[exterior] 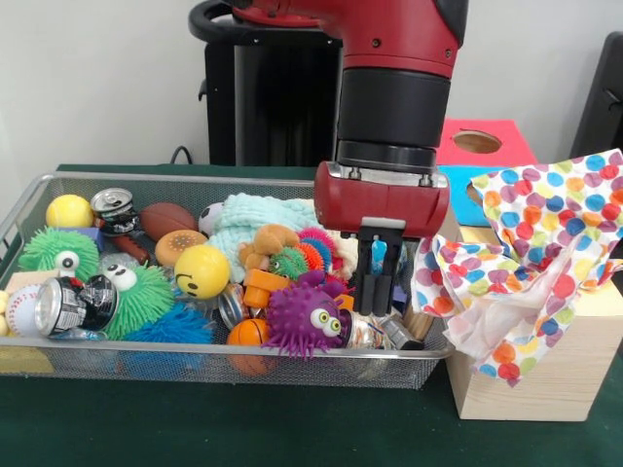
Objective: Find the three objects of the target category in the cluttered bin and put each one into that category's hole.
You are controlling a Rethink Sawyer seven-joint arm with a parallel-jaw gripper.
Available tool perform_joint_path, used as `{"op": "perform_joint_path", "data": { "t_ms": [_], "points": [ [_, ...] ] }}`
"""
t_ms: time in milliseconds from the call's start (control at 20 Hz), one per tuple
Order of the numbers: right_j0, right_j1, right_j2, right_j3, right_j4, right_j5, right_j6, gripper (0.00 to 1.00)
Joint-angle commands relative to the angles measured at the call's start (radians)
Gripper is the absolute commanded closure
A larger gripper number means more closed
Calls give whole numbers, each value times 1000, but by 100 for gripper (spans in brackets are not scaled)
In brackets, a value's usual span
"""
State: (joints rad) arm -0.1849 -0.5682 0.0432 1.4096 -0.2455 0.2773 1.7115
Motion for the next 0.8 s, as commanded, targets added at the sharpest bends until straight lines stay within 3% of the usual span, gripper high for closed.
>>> {"op": "perform_joint_path", "data": {
  "t_ms": [50,500,800],
  "points": [
    [8,-22,45,159,34,152,104,100],
    [22,-13,32,161,44,146,121,100],
    [5,-6,46,173,25,1,141,100]
  ]
}}
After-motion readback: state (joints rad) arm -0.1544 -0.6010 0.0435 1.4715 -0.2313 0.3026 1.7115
